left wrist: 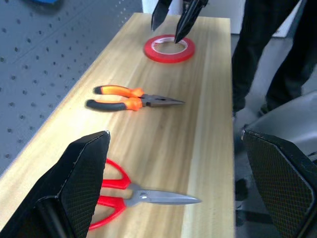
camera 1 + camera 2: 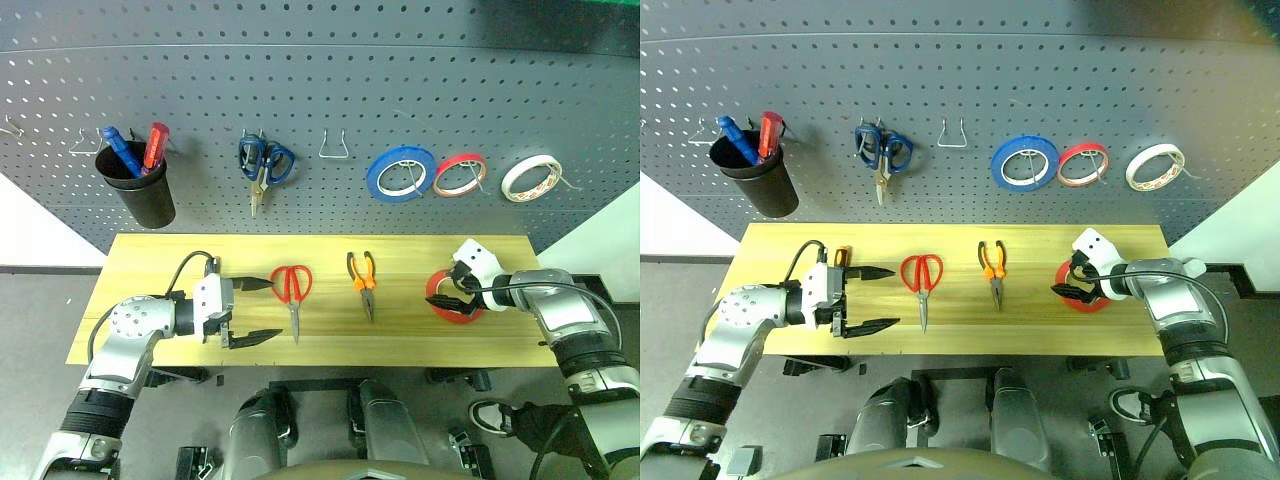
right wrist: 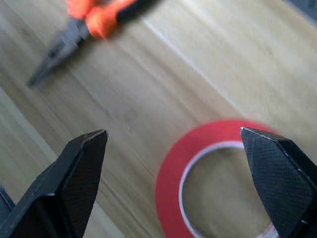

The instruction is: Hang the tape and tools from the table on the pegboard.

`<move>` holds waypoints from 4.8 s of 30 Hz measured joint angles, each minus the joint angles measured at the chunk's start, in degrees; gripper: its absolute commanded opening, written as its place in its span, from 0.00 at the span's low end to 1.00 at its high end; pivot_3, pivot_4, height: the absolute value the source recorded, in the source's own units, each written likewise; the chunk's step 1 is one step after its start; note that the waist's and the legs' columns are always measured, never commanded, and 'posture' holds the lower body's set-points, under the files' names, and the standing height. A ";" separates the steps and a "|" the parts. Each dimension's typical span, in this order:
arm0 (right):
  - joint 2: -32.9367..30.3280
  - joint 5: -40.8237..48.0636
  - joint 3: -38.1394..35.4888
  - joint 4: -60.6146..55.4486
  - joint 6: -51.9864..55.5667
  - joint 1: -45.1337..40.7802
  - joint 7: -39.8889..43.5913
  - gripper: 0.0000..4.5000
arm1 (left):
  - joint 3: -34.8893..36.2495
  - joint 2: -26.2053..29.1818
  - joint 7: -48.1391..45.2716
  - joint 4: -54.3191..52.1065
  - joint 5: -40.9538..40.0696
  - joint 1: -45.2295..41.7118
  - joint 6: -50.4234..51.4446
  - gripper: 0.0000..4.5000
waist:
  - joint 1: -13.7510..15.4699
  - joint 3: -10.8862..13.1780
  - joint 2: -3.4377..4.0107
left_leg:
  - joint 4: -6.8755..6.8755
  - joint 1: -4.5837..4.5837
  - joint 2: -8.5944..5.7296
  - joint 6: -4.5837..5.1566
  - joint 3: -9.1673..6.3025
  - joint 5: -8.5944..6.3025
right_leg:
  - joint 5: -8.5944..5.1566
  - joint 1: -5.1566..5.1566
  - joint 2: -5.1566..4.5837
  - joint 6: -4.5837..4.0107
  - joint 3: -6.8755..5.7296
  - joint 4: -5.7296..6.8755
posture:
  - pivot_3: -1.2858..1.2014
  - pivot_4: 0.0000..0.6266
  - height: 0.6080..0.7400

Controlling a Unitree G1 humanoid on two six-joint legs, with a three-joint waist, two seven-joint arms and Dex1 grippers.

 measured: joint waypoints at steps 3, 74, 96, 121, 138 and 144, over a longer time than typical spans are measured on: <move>0.00 -0.34 0.22 0.06 1.77 0.01 -0.19 1.00 | -0.49 0.07 -0.49 -1.06 -0.06 -0.29 0.58 0.99 | 0.25 0.08 0.14 | 0.00 0.02 0.01 0.03 -0.01 -0.02 | -0.03 0.00 -0.04 -0.05 0.00 0.00 | 0.49 0.43 0.92; -3.44 23.87 -26.12 -52.31 13.56 21.36 0.22 0.15 | 1.21 -0.25 -7.66 6.13 -5.84 -9.28 -4.47 1.00 | -4.60 0.13 -0.06 | -0.12 -0.66 -0.05 -0.03 -0.80 0.02 | -0.07 -0.07 0.10 -0.01 -0.80 -0.23 | 0.39 0.19 0.92; -0.36 17.49 -14.80 -38.38 3.84 4.38 -9.51 0.15 | 6.09 -0.58 -0.41 -2.33 -14.04 -17.16 10.90 1.00 | -7.69 -0.44 -0.24 | -0.16 -0.28 -0.21 -0.50 -0.82 0.33 | -0.18 0.20 0.16 0.15 -0.72 0.01 | 0.41 0.19 0.92; 9.41 0.00 -3.84 -5.63 -20.75 -11.16 -16.33 0.67 | 8.93 -0.69 7.00 -7.49 -17.23 -17.51 20.54 1.00 | -6.99 -1.09 -0.15 | -0.07 -0.01 -0.24 -0.61 -0.77 0.40 | -0.21 0.45 0.16 0.21 -0.65 0.10 | 0.43 0.13 0.92; -4.86 19.54 -10.23 -35.03 8.25 -1.18 0.65 0.97 | 9.90 0.26 5.74 -8.09 -17.81 -12.96 22.80 1.00 | -6.70 -3.16 -0.10 | -0.11 0.03 -0.23 -0.61 -0.83 0.38 | -0.25 0.50 0.19 0.22 -0.68 0.07 | 0.44 0.12 0.92; -4.60 20.48 -6.74 -37.09 15.23 1.89 0.86 0.99 | 9.15 1.45 6.26 -8.02 -14.45 -10.55 22.51 1.00 | -6.54 -3.34 -0.08 | -0.11 0.03 -0.23 -0.60 -0.82 0.38 | -0.25 0.49 0.19 0.22 -0.68 0.07 | 0.44 0.13 0.92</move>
